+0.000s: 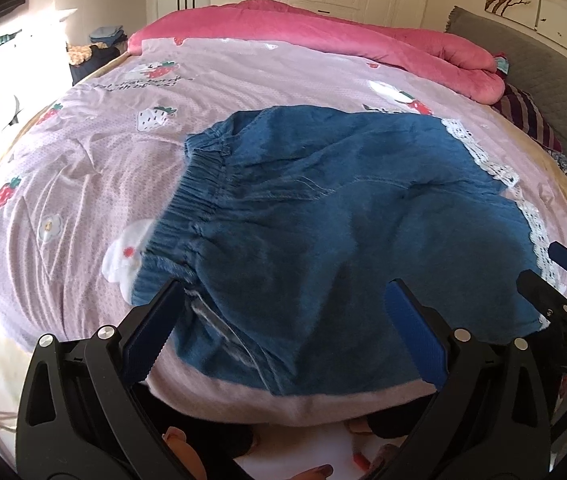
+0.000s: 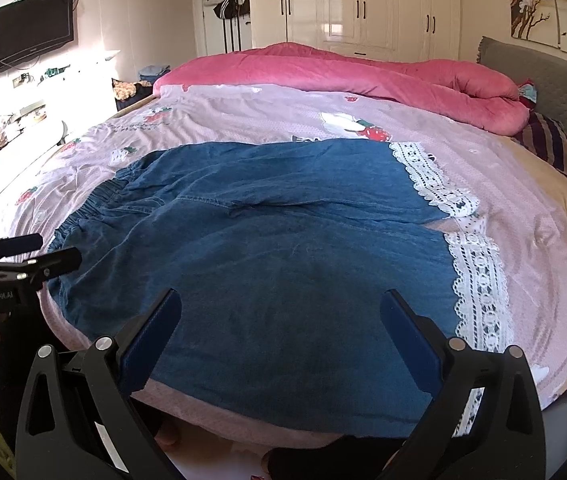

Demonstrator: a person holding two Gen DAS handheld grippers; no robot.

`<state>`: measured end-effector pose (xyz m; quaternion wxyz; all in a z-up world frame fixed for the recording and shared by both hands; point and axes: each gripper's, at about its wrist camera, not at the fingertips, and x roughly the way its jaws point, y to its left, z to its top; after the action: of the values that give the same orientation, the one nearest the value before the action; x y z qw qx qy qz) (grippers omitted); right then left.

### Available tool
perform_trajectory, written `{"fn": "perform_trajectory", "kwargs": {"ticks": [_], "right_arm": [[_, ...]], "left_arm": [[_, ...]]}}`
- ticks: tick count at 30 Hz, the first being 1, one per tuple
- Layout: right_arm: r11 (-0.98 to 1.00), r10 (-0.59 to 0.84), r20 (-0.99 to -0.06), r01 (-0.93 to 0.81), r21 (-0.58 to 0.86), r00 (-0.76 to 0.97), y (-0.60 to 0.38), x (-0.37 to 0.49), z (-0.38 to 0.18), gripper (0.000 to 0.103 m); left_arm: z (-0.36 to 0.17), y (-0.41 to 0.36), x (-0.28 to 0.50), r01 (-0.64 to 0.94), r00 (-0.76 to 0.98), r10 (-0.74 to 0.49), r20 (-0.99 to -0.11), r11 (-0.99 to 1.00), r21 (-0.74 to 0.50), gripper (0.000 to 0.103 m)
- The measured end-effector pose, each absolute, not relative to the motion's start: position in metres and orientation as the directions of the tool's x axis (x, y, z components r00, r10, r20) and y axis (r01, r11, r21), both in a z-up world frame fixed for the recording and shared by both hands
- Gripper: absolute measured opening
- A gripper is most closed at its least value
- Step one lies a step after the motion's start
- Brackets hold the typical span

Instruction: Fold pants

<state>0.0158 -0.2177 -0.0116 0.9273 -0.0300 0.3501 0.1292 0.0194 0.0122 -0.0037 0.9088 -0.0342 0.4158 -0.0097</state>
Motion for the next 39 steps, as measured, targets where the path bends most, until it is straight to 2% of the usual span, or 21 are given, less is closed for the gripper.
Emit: {"fn": "perform_trajectory", "kwargs": {"ticks": [11, 15, 18, 20, 22, 24, 26, 32, 33, 34, 35, 37, 39], "right_arm": [[0.921, 0.324, -0.683, -0.384, 0.068, 0.655, -0.199, 0.092, 0.000, 0.099], [0.901, 0.352, -0.684, -0.428, 0.063, 0.639, -0.186, 0.123, 0.004, 0.099], [0.887, 0.387, -0.696, -0.450, 0.103, 0.605, -0.181, 0.150, 0.004, 0.099], [0.882, 0.385, -0.704, -0.463, 0.090, 0.597, -0.173, 0.168, 0.005, 0.099], [0.874, 0.378, -0.709, -0.482, 0.062, 0.596, -0.166, 0.181, 0.005, 0.099], [0.861, 0.378, -0.714, -0.508, 0.036, 0.589, -0.158, 0.195, 0.005, 0.099], [0.853, 0.368, -0.723, -0.522, 0.012, 0.585, -0.152, 0.210, 0.005, 0.099], [0.802, 0.350, -0.753, -0.594, -0.067, 0.557, -0.126, 0.244, -0.003, 0.099], [0.790, 0.346, -0.760, -0.608, -0.081, 0.550, -0.121, 0.250, -0.005, 0.099], [0.777, 0.341, -0.767, -0.622, -0.095, 0.544, -0.115, 0.256, -0.008, 0.099], [0.771, 0.334, -0.769, -0.627, -0.110, 0.545, -0.110, 0.261, -0.010, 0.099], [0.747, 0.327, -0.784, -0.652, -0.128, 0.528, -0.098, 0.273, -0.014, 0.099], [0.717, 0.325, -0.795, -0.681, -0.146, 0.512, -0.088, 0.284, -0.016, 0.099]], "left_arm": [[0.003, 0.069, 0.115, -0.032, 0.651, -0.011, -0.759, 0.999, -0.042, 0.094], [0.001, 0.088, 0.149, -0.011, 0.644, -0.048, -0.764, 0.997, -0.071, 0.094], [-0.007, 0.093, 0.173, -0.002, 0.612, -0.028, -0.790, 0.999, -0.037, 0.094], [-0.010, 0.094, 0.186, 0.007, 0.611, -0.020, -0.792, 1.000, -0.020, 0.091], [-0.015, 0.095, 0.201, 0.016, 0.595, -0.035, -0.803, 0.999, -0.032, 0.077], [-0.020, 0.093, 0.212, 0.032, 0.584, -0.048, -0.810, 0.999, -0.036, 0.069], [-0.028, 0.092, 0.223, 0.048, 0.566, -0.046, -0.823, 0.999, -0.022, 0.054], [-0.042, 0.091, 0.236, 0.053, 0.563, -0.039, -0.826, 0.999, -0.011, 0.035], [-0.044, 0.093, 0.236, 0.065, 0.563, -0.063, -0.824, 0.997, -0.031, 0.021], [-0.044, 0.096, 0.237, 0.071, 0.560, -0.097, -0.823, 0.995, -0.069, 0.019], [-0.044, 0.099, 0.237, 0.072, 0.562, -0.114, -0.819, 0.993, -0.088, 0.012], [-0.041, 0.103, 0.234, 0.083, 0.576, -0.150, -0.804, 0.989, -0.125, 0.007], [-0.034, 0.103, 0.229, 0.085, 0.603, -0.151, -0.783, 0.988, -0.125, 0.006]]}}
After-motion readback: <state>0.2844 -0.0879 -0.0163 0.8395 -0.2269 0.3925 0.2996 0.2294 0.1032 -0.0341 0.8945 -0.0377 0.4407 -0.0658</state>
